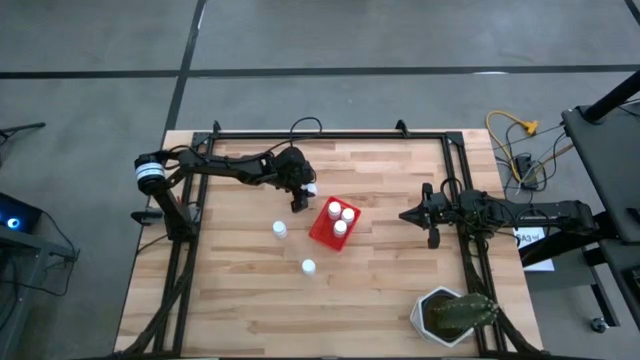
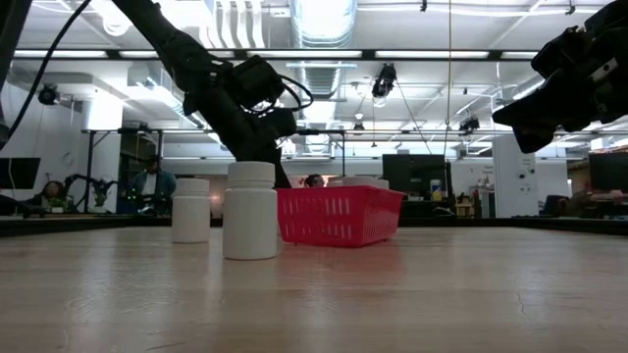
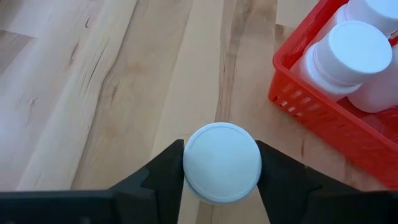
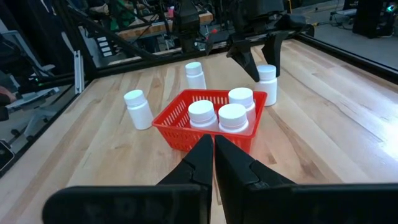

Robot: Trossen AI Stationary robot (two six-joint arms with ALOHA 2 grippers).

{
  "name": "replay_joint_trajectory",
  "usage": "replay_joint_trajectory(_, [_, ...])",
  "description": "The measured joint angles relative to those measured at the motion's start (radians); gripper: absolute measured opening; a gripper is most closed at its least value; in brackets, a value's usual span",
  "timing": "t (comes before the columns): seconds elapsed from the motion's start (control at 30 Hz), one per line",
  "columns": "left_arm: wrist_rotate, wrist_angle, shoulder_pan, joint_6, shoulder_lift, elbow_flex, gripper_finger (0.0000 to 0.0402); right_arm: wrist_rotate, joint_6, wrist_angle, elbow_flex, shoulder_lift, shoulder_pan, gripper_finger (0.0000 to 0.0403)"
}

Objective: Pick and place pill bottles into a basket
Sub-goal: Put the top white pill bottle into the red basket

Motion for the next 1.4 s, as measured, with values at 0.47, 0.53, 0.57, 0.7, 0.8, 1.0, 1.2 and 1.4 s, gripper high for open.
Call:
replay_joint_trajectory(0.47, [0.000,-0.015,0.000,0.000,-0.011,0.016,0.0145,0.000,0.001,0.000,0.000,0.000,0.000,0.0009])
replay_joint_trajectory(0.53, [0.000,-0.020,0.000,0.001,-0.028,0.027,0.0145,0.000,0.003,0.000,0.000,0.000,0.000,0.0009])
replay_joint_trajectory(0.57, [0.001,-0.024,0.000,0.002,-0.033,0.033,0.0145,0.000,0.002,0.000,0.000,0.000,0.000,0.0009])
replay_joint_trajectory(0.7, [0.004,-0.083,0.000,0.002,-0.065,0.060,0.0145,0.000,0.000,0.000,0.000,0.000,0.000,0.0009])
replay_joint_trajectory(0.8, [0.009,-0.141,0.000,0.008,-0.102,0.092,0.0145,0.001,-0.001,-0.001,0.000,0.000,0.000,0.0009])
replay_joint_trajectory(1.0, [0.048,-0.181,-0.002,0.028,-0.179,0.115,0.0145,0.000,-0.001,-0.003,0.000,0.000,0.000,0.0009])
replay_joint_trajectory(1.2, [0.126,-0.179,-0.030,0.020,-0.250,0.116,0.0145,0.001,-0.001,-0.010,0.000,0.005,0.000,0.0009])
replay_joint_trajectory(1.4, [0.144,-0.178,-0.089,0.025,-0.266,0.115,0.0145,0.001,-0.001,-0.028,0.000,0.005,0.000,0.0009])
